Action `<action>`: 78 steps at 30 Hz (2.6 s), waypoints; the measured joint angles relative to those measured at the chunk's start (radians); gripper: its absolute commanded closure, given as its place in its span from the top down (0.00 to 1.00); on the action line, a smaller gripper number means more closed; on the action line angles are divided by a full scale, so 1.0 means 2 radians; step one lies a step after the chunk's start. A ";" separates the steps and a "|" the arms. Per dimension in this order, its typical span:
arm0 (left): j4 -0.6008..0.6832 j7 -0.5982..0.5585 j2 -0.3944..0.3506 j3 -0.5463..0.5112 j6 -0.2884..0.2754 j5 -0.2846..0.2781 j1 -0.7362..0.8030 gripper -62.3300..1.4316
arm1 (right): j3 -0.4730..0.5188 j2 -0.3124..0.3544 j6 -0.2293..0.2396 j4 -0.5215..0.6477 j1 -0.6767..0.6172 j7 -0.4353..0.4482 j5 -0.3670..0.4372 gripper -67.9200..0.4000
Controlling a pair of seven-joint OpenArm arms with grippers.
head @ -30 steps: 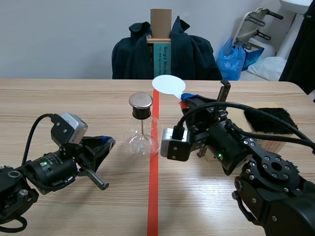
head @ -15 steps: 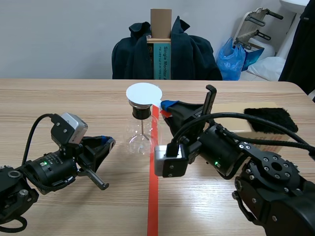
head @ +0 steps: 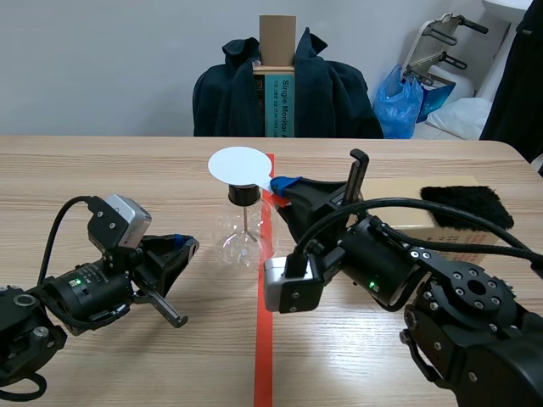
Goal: Do the electroscope experiment.
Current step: 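Move the plate toward and away from the electroscope, then put the plate down on the right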
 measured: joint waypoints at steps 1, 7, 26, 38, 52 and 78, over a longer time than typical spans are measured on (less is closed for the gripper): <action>0.000 0.000 0.000 0.000 0.000 0.000 0.000 0.07 | 0.000 0.000 0.000 0.000 0.000 -0.005 0.000 0.02; 0.000 0.000 0.000 0.000 0.000 0.000 0.000 0.07 | 0.000 0.000 0.000 0.000 0.000 -0.069 0.000 0.02; 0.000 0.000 0.000 0.000 0.000 0.000 0.000 0.07 | 0.000 0.000 0.000 0.000 0.000 -0.249 0.002 0.02; 0.001 -0.001 -0.003 0.000 0.000 0.000 0.002 0.07 | 0.021 0.040 -0.081 0.053 -0.016 -0.251 0.072 0.02; 0.194 0.003 -0.098 -0.001 0.002 -0.002 0.121 0.62 | 0.040 0.084 -0.082 0.124 -0.117 -0.262 0.105 0.02; 0.544 0.114 -0.216 -0.229 -0.004 -0.069 0.469 1.00 | 0.040 0.039 -0.086 -0.046 -0.083 -0.252 0.094 0.48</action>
